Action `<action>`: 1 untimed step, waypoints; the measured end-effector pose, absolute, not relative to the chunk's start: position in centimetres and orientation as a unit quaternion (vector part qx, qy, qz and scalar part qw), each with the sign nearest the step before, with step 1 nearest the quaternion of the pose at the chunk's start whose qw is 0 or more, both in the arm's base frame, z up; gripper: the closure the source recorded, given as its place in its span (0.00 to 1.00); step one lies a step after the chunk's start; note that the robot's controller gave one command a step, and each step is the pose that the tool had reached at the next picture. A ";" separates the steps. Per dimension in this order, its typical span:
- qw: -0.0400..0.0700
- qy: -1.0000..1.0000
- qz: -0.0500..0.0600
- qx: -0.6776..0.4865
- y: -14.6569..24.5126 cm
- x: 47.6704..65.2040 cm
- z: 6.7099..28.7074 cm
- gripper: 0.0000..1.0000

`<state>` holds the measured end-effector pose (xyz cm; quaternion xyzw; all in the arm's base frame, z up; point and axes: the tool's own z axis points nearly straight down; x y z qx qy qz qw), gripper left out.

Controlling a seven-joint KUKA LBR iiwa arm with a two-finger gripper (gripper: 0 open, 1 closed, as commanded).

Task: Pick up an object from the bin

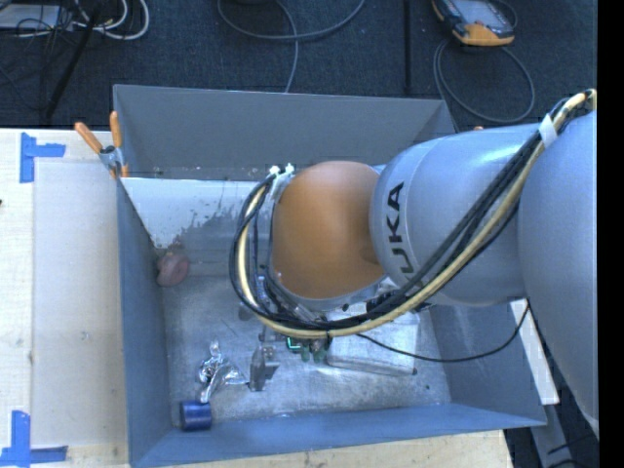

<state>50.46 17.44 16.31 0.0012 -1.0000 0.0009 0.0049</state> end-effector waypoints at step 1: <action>-0.003 -0.994 0.000 0.112 22.2 48.5 7.1 0.00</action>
Offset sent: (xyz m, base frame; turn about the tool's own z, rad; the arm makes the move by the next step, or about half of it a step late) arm -0.0216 0.0468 -0.0931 -0.2212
